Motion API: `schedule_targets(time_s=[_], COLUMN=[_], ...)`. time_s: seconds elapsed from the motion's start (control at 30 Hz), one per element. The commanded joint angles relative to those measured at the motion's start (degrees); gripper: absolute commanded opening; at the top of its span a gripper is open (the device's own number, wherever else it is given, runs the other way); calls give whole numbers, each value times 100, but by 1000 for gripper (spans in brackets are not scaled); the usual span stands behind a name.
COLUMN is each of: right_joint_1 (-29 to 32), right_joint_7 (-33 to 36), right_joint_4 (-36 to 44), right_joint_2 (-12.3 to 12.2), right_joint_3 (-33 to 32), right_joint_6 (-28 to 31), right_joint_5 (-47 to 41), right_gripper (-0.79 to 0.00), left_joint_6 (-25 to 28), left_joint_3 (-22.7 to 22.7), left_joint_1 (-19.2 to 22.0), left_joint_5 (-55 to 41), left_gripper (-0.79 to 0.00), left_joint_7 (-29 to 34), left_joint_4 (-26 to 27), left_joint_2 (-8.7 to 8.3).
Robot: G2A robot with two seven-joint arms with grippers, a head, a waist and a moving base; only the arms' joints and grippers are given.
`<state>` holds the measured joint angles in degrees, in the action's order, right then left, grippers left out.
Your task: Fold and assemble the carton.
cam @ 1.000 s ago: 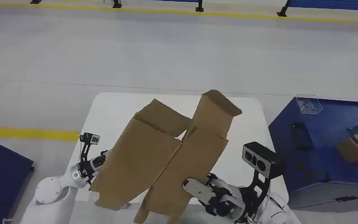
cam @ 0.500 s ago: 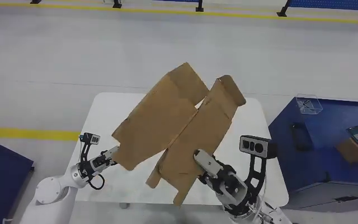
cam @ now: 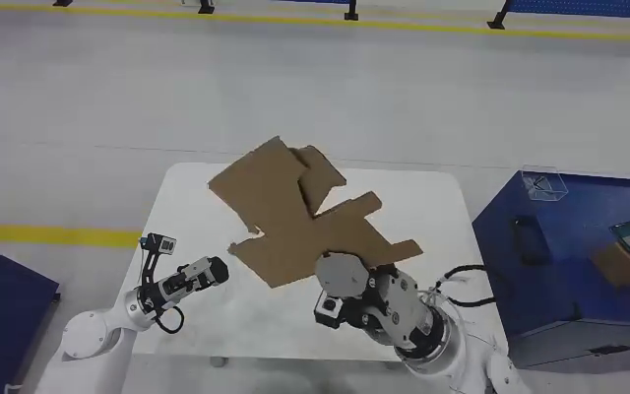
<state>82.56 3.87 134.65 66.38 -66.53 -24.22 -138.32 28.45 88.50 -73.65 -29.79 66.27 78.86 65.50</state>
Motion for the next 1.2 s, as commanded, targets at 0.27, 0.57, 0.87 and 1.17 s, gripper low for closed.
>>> schedule_targets(time_s=[0.27,0.57,0.87,1.17], right_joint_1=[-82,40,1181,1389], right_joint_7=[-412,2166,2830,2781], right_joint_4=[0,0,-472,-699], right_joint_2=[-46,-181,-331,-347], right_joint_3=[-594,-808,-1162,-1338], right_joint_6=[-362,1313,2192,2344], right_joint_5=[498,8880,11232,11378], right_gripper=[-785,-785,-785,-785], left_joint_6=[0,0,0,0], left_joint_3=[0,0,0,0], left_joint_1=[0,0,0,0], left_joint_5=[0,0,0,0], left_gripper=[0,0,0,0], left_joint_7=[0,0,0,0], left_joint_4=[0,0,0,0], left_joint_2=[0,0,0,0])
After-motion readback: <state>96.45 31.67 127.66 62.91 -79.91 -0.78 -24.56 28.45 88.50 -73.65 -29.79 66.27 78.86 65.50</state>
